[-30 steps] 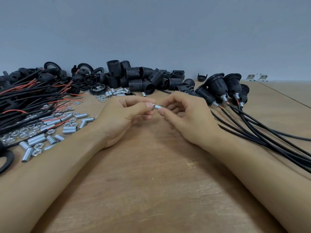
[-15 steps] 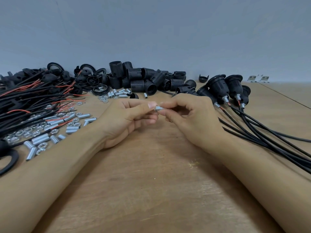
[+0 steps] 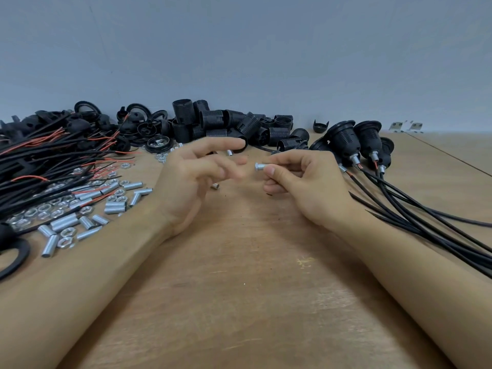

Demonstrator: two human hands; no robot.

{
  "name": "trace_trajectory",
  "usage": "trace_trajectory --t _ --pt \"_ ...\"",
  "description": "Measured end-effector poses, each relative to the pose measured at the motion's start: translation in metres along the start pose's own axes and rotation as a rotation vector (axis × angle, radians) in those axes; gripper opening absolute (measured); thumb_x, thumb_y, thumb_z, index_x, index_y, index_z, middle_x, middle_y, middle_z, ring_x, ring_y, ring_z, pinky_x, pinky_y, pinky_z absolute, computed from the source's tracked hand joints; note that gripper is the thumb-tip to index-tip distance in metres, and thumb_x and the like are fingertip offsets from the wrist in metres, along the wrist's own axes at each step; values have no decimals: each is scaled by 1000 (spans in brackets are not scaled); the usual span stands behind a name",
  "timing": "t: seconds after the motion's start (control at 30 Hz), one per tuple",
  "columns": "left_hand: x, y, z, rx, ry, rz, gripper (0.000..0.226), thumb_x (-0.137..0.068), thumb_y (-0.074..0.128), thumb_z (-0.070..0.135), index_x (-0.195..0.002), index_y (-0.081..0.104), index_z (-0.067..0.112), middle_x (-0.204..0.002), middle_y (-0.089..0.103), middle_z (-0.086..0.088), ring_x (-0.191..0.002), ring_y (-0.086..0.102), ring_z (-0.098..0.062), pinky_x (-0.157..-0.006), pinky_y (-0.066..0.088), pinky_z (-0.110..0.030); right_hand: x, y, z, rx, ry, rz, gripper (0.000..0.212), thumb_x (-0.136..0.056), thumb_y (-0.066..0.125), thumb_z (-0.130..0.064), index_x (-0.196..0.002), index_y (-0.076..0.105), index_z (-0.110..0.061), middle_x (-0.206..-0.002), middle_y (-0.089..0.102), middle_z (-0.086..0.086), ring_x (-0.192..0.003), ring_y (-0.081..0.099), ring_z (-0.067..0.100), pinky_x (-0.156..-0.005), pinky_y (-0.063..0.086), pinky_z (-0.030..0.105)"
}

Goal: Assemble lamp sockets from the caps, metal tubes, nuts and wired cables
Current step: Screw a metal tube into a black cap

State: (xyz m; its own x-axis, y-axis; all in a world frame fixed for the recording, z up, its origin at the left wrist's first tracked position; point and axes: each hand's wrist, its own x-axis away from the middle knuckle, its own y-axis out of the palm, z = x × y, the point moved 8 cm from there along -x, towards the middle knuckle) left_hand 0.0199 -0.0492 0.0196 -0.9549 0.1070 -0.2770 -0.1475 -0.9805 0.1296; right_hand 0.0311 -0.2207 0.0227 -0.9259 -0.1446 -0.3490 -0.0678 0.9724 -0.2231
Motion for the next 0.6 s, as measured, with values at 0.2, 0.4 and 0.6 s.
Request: trace_trajectory --t 0.2,0.4,0.6 --pt "4 10 0 -143 18 -83 61 -65 53 3 -124 62 14 -105 76 -6 -110 66 -24 -93 47 -32 2 2 -3 28 -8 -16 7 -91 66 -3 -91 74 -4 -75 71 14 -61 70 16 -60 56 19" --pt "2 4 5 -152 77 -16 55 -64 53 3 -116 65 14 -98 75 -6 -108 65 -22 -96 46 -39 2 4 0 68 20 -51 9 -91 67 -7 -93 74 -1 -73 71 9 -61 71 17 -60 56 21" --pt "3 -2 11 -120 152 30 48 -64 49 3 -107 68 11 -72 73 -6 -98 69 -24 -87 48 -33 0 0 3 63 39 -23 8 -92 66 -5 -91 74 -2 -71 70 9 -57 69 14 -57 56 20"
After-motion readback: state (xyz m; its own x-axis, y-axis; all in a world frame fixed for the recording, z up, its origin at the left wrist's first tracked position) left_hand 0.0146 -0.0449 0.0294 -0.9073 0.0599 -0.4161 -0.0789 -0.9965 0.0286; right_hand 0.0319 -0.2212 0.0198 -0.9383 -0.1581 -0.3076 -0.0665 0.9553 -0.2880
